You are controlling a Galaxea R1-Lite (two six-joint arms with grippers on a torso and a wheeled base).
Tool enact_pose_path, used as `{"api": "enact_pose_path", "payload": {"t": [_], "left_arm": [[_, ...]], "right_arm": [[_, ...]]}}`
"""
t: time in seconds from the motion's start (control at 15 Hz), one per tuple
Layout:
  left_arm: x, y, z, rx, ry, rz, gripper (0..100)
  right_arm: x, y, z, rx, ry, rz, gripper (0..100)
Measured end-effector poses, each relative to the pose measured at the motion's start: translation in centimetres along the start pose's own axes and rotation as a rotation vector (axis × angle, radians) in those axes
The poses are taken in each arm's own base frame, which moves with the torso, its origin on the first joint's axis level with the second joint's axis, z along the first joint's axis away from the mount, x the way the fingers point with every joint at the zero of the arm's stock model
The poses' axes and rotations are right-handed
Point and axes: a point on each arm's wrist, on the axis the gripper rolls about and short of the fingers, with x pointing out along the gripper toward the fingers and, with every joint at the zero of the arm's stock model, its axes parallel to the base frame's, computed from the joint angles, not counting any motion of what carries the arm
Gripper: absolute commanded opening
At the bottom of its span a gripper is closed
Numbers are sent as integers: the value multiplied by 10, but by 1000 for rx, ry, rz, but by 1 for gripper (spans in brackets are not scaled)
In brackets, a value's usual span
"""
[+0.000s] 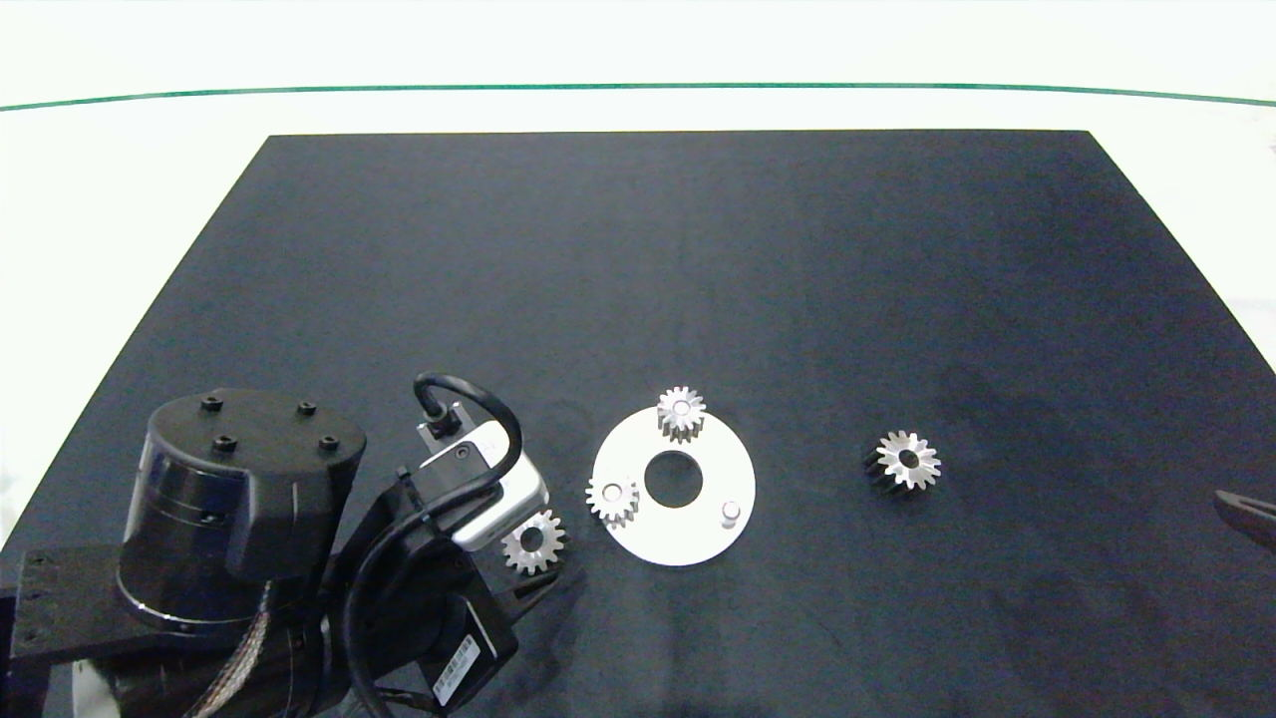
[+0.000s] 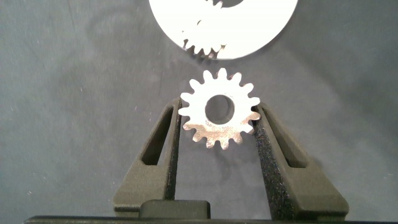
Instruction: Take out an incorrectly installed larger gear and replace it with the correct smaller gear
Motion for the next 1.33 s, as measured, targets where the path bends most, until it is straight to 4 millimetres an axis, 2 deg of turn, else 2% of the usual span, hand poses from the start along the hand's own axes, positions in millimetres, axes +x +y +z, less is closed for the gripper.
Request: {"api": "enact_pose_path", "payload": {"t": [0.27,1.0,1.33], "left_arm": [[1,-11,16,35,-10,-20,19],[50,-40,58,77,-27,-83,19],[68,-48,66,86,-21,-95,19]], "right_arm": [[-8,-1,-7,5,-17,-3,100],[-23,-4,-19,10,-48,-8,100],[-23,-3,-24,8,-40,-5,100]]}}
